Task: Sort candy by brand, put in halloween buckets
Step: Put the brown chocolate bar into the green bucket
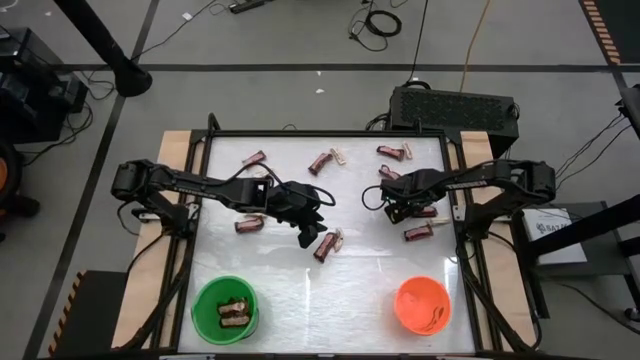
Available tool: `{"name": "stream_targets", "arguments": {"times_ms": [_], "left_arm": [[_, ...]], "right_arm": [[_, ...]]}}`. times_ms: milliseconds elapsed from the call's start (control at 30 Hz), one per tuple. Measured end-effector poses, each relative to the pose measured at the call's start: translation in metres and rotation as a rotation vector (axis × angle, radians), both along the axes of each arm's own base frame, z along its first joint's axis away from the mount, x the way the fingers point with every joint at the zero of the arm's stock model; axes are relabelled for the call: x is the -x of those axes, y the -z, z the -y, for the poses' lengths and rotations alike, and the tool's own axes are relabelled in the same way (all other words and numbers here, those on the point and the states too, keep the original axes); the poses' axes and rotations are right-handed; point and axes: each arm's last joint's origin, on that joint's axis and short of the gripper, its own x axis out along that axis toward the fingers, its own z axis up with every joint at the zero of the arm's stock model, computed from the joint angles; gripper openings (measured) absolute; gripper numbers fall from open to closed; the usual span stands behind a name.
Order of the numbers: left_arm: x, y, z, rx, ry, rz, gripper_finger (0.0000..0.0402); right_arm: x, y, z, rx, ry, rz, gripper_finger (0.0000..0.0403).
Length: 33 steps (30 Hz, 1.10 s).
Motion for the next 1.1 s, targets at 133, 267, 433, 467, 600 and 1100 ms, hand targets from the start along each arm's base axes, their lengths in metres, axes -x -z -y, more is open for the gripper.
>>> {"name": "stream_targets", "arguments": {"times_ms": [133,267,433,467,600,1100], "left_arm": [[0.000,0.000,0.000,0.000,0.000,-0.002,0.0171],[0.002,0.002,0.000,0.000,0.000,-0.024,0.0171],[0.002,0.002,0.000,-0.002,0.001,-0.034,0.0171],[0.002,0.002,0.000,-0.006,0.004,-0.033,0.0171],[0.002,0.003,0.000,-0.037,0.005,-0.031,0.0171],[-0.006,-0.010,0.024,-0.333,0.139,0.166,0.0171]], "right_arm": [[0.000,0.000,-0.003,-0.021,0.006,-0.003,0.0056],[-0.002,-0.003,-0.004,-0.066,-0.029,0.012,0.0011],[-0.017,-0.024,-0.006,-0.082,-0.087,0.112,0.0003],[-0.021,-0.032,-0.008,-0.075,-0.101,0.149,0.0004],[-0.036,-0.066,-0.019,-0.032,-0.172,0.357,0.0002],[-0.058,-0.174,-0.062,-0.153,-0.764,1.372,0.0002]]}}
